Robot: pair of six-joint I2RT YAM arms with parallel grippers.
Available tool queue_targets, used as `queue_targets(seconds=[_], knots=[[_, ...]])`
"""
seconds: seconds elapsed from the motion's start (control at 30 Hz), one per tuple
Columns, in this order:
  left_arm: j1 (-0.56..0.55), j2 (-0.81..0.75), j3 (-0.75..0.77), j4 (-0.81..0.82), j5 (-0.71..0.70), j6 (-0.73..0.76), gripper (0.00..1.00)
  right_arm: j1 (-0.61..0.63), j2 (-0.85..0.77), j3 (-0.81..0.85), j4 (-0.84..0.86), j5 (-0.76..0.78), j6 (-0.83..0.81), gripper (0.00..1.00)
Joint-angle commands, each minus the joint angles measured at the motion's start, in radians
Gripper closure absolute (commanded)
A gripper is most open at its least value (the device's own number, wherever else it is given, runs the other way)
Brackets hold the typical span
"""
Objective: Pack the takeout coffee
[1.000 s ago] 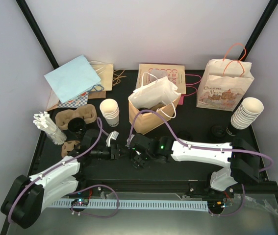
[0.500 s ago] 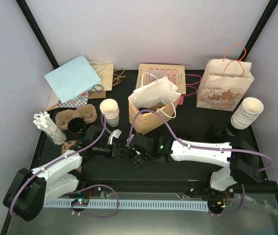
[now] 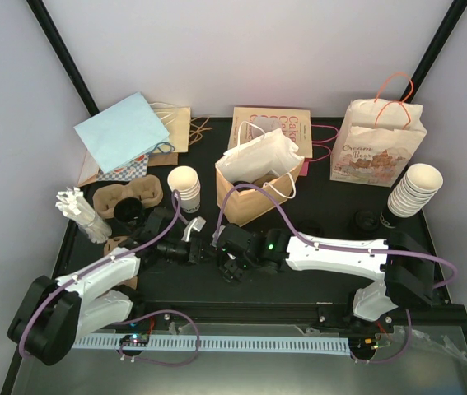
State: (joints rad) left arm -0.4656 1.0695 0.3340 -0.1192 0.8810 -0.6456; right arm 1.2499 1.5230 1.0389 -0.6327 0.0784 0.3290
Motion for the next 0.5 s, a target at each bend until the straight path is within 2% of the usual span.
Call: queue_targets(seconds=[0.0,0.13,0.2,0.33,0.47], knots=[[-0.009,0.027,-0.047,-0.198,-0.130,0.010,0.75,0.029,0.114,-0.106,-0.207,-0.203,0.064,0.27],[-0.010,-0.088,0.010,-0.199,-0.117,-0.025,0.52,0.029,0.121,-0.053,-0.239,-0.135,0.089,0.28],[-0.010,-0.153,0.054,-0.229,-0.140,-0.030,0.44,0.029,0.119,-0.027,-0.247,-0.110,0.101,0.27],[-0.008,-0.236,0.078,-0.215,-0.163,-0.057,0.39,0.032,0.096,-0.016,-0.228,-0.103,0.087,0.27],[-0.008,-0.202,0.068,-0.171,-0.139,-0.062,0.39,0.032,0.076,-0.034,-0.201,-0.102,0.063,0.27]])
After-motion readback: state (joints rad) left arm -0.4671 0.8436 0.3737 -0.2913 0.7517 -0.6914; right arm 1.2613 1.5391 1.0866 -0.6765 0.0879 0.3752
